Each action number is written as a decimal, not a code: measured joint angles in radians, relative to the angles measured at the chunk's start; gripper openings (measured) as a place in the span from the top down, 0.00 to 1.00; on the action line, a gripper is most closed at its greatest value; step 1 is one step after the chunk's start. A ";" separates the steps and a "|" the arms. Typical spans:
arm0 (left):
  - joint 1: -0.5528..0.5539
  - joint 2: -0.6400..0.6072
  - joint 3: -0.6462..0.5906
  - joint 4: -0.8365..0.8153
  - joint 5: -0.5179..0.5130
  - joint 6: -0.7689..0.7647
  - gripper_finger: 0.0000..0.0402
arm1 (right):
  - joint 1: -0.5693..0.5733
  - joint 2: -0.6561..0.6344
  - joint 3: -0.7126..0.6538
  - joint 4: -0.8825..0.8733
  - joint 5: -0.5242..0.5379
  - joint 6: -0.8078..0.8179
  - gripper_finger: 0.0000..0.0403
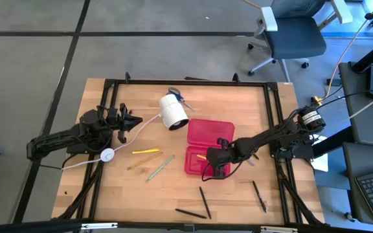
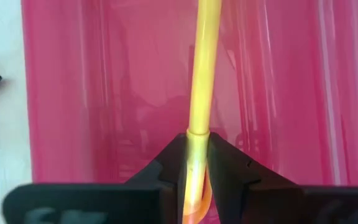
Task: Pick & place school supplies into a supply box
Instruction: Put the yellow pen into the pink supply box
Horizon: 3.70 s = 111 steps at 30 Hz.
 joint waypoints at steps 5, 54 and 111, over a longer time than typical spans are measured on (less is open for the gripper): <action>0.000 0.000 0.000 0.001 0.002 0.004 0.84 | 0.000 0.000 0.000 0.008 0.000 -0.002 0.85; -0.558 1.044 0.526 -0.455 -0.280 -0.019 0.71 | -0.001 -0.001 0.000 0.030 0.001 0.000 0.67; -0.577 1.276 0.763 -0.460 -0.348 -0.059 0.93 | 0.059 -0.090 -0.001 0.049 0.139 -0.013 0.68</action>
